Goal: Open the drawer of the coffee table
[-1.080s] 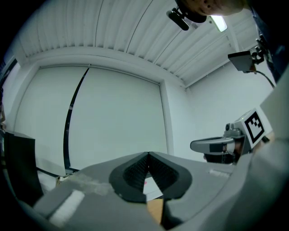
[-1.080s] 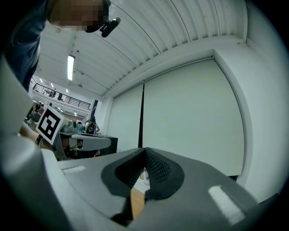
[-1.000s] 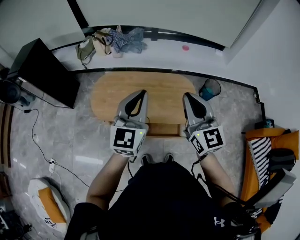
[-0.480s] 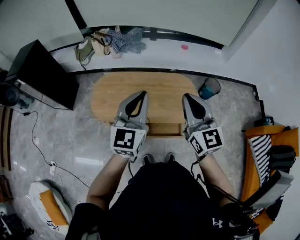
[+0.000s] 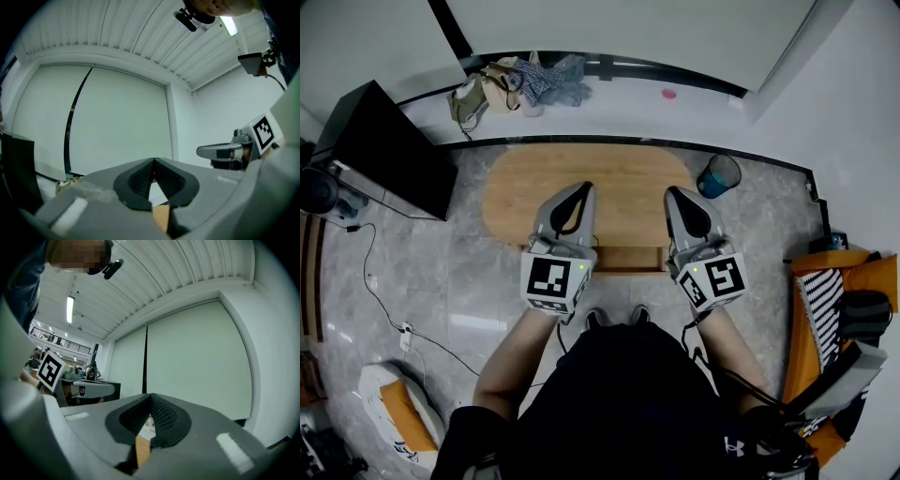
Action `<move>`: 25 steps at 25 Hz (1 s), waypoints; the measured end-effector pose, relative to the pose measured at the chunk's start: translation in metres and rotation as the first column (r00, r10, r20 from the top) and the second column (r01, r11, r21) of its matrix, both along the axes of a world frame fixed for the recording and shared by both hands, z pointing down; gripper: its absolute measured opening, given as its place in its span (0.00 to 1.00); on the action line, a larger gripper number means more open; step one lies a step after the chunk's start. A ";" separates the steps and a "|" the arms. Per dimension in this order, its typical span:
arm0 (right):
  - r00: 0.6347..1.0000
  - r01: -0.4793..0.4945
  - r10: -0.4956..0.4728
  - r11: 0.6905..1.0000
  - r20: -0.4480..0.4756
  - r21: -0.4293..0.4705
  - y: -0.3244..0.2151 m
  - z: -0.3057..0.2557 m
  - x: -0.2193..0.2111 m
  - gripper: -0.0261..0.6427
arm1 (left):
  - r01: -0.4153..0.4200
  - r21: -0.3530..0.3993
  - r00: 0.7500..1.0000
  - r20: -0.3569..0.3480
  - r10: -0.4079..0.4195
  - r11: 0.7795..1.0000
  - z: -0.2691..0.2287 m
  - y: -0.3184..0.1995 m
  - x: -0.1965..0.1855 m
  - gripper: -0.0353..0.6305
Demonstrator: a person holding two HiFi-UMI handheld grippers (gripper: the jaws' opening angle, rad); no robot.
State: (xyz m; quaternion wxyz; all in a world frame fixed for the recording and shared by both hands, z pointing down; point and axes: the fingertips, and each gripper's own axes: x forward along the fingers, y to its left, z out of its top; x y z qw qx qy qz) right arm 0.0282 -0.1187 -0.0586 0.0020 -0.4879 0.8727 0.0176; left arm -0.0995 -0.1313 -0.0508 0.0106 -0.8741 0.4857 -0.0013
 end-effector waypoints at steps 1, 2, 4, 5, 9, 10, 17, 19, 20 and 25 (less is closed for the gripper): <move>1.000 0.000 0.000 1.000 0.000 0.000 0.000 0.000 0.001 0.04 | 0.001 0.001 1.000 -0.001 -0.001 1.000 0.000 0.000 0.000 0.06; 1.000 0.001 -0.001 1.000 0.000 -0.001 -0.001 0.001 0.001 0.04 | 0.002 -0.001 1.000 -0.002 -0.002 1.000 0.001 -0.001 0.001 0.06; 1.000 0.001 -0.001 1.000 0.000 -0.002 -0.002 0.001 0.003 0.04 | 0.002 -0.007 1.000 -0.004 -0.002 1.000 0.002 -0.003 0.002 0.06; 1.000 0.002 -0.002 1.000 0.001 -0.003 -0.003 0.001 0.003 0.04 | 0.002 -0.008 1.000 -0.005 -0.002 1.000 0.002 -0.003 0.003 0.06; 1.000 0.004 -0.004 1.000 0.004 -0.007 -0.001 0.001 0.006 0.04 | 0.001 -0.010 1.000 -0.004 -0.001 1.000 0.002 0.000 0.006 0.06; 1.000 0.005 -0.005 1.000 0.006 -0.008 0.000 0.002 0.007 0.04 | 0.003 -0.011 1.000 -0.003 -0.003 1.000 0.003 0.001 0.007 0.06; 1.000 0.012 -0.012 1.000 0.011 -0.013 -0.003 0.004 0.006 0.04 | 0.012 -0.026 1.000 -0.014 -0.013 1.000 0.005 -0.002 0.005 0.06; 1.000 0.012 -0.012 1.000 0.013 -0.015 -0.003 0.004 0.007 0.04 | 0.014 -0.023 1.000 -0.008 -0.014 1.000 0.005 -0.002 0.005 0.06; 1.000 0.012 -0.012 1.000 0.013 -0.015 -0.002 0.004 0.007 0.04 | 0.014 -0.021 1.000 -0.002 -0.014 1.000 0.005 -0.001 0.005 0.06; 1.000 0.012 -0.012 1.000 0.014 -0.015 -0.003 0.005 0.007 0.04 | 0.011 -0.021 1.000 0.005 -0.011 1.000 0.008 -0.002 0.008 0.06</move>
